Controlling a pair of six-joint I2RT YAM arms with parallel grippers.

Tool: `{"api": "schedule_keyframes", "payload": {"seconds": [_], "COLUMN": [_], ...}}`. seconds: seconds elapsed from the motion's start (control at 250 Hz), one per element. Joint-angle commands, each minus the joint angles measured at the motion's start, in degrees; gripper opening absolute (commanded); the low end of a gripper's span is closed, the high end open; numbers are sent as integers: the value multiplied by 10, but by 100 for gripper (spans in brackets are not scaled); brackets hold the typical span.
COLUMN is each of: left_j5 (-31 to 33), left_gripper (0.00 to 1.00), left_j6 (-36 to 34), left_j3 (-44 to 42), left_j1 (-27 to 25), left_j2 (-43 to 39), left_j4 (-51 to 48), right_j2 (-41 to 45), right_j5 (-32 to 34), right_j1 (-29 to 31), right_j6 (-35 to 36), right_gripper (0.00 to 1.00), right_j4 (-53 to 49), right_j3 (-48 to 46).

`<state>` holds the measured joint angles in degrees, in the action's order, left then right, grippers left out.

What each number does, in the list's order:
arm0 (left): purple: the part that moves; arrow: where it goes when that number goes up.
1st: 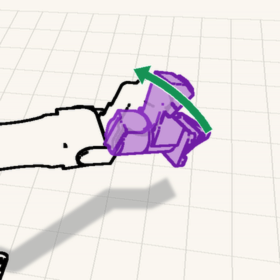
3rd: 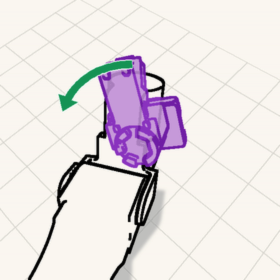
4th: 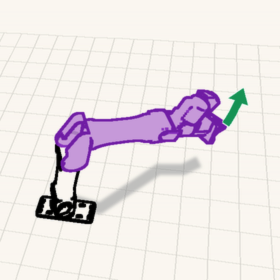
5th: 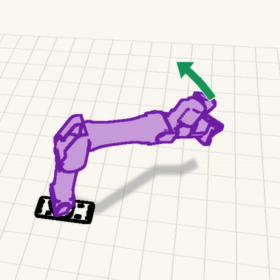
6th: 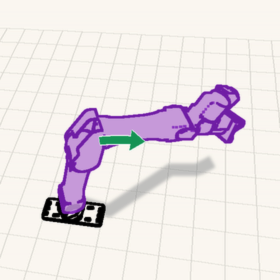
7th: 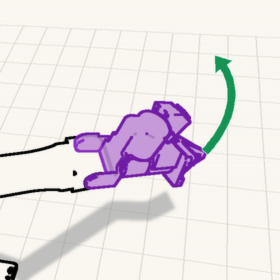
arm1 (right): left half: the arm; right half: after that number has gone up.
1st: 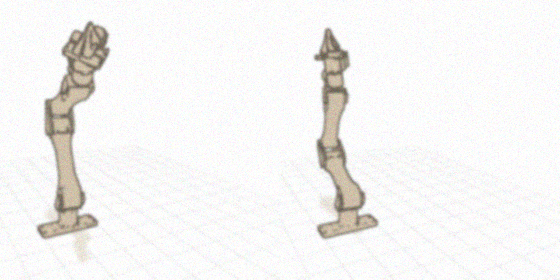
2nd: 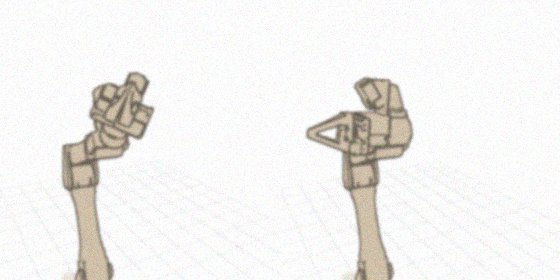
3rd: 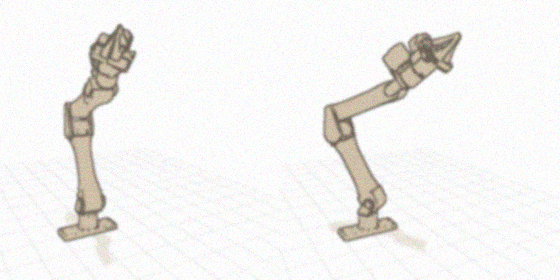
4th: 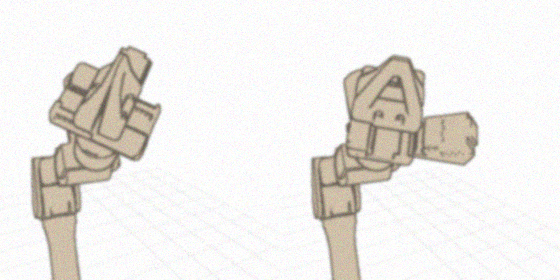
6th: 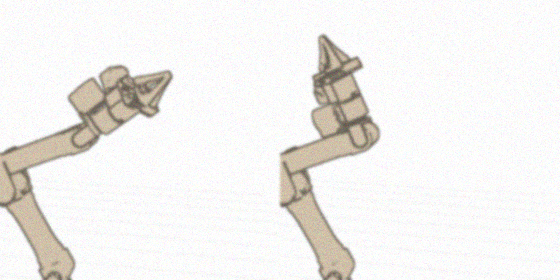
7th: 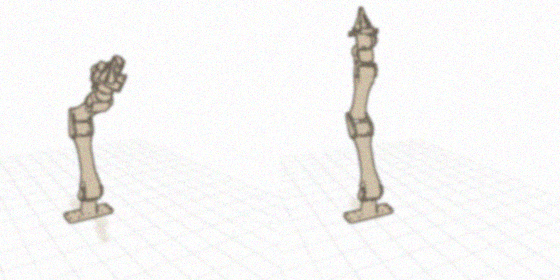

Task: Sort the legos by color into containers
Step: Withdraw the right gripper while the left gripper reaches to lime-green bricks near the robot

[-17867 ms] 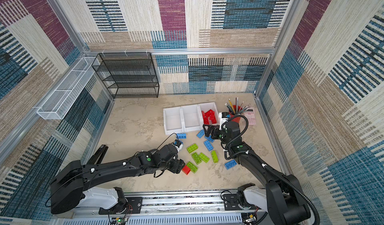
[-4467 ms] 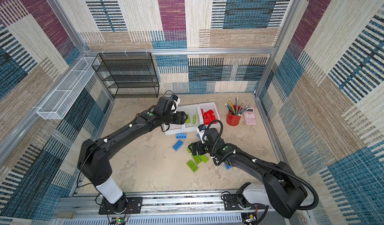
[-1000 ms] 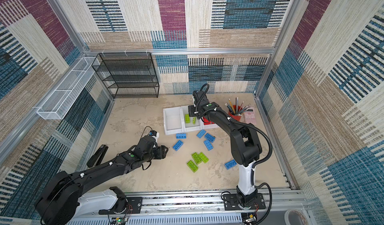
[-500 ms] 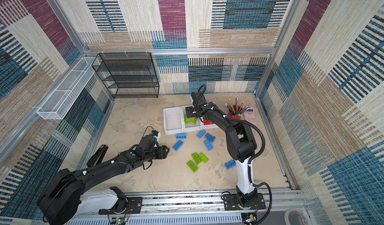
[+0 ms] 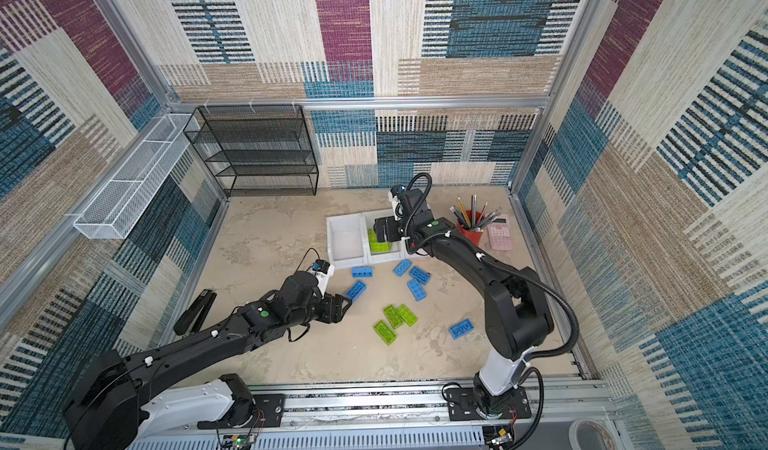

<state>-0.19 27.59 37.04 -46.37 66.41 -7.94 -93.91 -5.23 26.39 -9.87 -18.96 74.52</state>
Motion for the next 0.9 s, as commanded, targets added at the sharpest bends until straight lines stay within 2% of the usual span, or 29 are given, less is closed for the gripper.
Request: {"api": "schedule_keyframes", "payload": {"seconds": [0.0, 0.252, 0.452, 0.644, 0.9], "left_j5": [34, 81, 103, 98, 81], "left_gripper": [77, 82, 84, 84, 85], "left_j6": [-42, -54, -56, -82, -87], "left_j3": [26, 68, 89, 121, 155], "left_j1": [-34, -127, -178, -203, -212], "left_j2": [1, 49, 100, 172, 248], "left_j4": [-53, -105, -112, -113, -93], "right_j2": [59, 215, 301, 337, 325], "right_j5": [7, 48, 27, 33, 52], "right_j1": [1, -3, -13, -18, -18], "right_j6": [-7, -28, -66, -73, -79], "right_gripper": [99, 99, 99, 99, 99], "right_j4": [42, 50, 54, 62, 78], "right_j3": [-45, -177, -253, -296, -309]}}
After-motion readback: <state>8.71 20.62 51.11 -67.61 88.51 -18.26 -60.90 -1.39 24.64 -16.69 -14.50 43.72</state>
